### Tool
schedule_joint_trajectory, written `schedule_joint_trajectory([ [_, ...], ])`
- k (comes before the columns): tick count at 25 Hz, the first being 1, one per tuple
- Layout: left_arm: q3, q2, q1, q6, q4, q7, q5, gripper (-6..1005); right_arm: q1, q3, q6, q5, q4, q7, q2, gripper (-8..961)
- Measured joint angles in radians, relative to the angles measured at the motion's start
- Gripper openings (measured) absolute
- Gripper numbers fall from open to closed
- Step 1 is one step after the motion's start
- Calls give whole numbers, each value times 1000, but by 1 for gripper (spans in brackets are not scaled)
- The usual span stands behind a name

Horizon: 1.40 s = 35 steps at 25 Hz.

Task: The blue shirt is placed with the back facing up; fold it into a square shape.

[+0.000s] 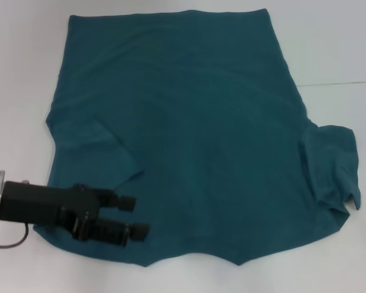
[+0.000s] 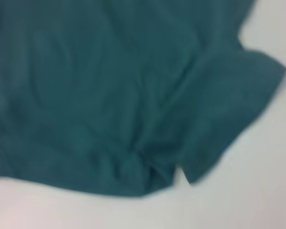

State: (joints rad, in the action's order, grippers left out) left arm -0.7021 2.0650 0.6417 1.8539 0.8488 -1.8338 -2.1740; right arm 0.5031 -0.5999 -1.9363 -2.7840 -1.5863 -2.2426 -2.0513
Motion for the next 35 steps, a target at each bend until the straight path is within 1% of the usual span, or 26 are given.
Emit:
schedule_joint_trajectory([
  [4,0,2,-6,-2,-7,0,-6,919,10,-65,48,-102,-2,-16,-21,920],
  [8,2,4,-10,-17,-14,0,-6,919,7,-128,139,-138,12,-36,-43,917],
  [10,-2,4,-10,-36,-22,-1,-6,919,-7,-191,194,-138,30,-68,-48,916],
  [13,-4,4,-7,-59,-31,-4,-6,919,-29,-299,270,-137,57,-127,-48,915],
  [17,-4,6,-3,-77,-40,-2,-6,919,-37,-409,333,-142,110,-174,-46,915],
  [22,-4,8,-1,-95,-49,2,-6,919,-37,-501,415,-145,168,-233,-41,914],
  [26,-4,8,-1,-100,-50,2,-6,919,-30,-533,460,-146,211,-260,-37,914],
  [32,-3,8,0,-108,-50,3,-6,919,-4,-537,513,-147,298,-263,-36,914],
  [35,-4,9,1,-110,-50,1,-6,919,5,-539,533,-147,319,-267,-36,913],
])
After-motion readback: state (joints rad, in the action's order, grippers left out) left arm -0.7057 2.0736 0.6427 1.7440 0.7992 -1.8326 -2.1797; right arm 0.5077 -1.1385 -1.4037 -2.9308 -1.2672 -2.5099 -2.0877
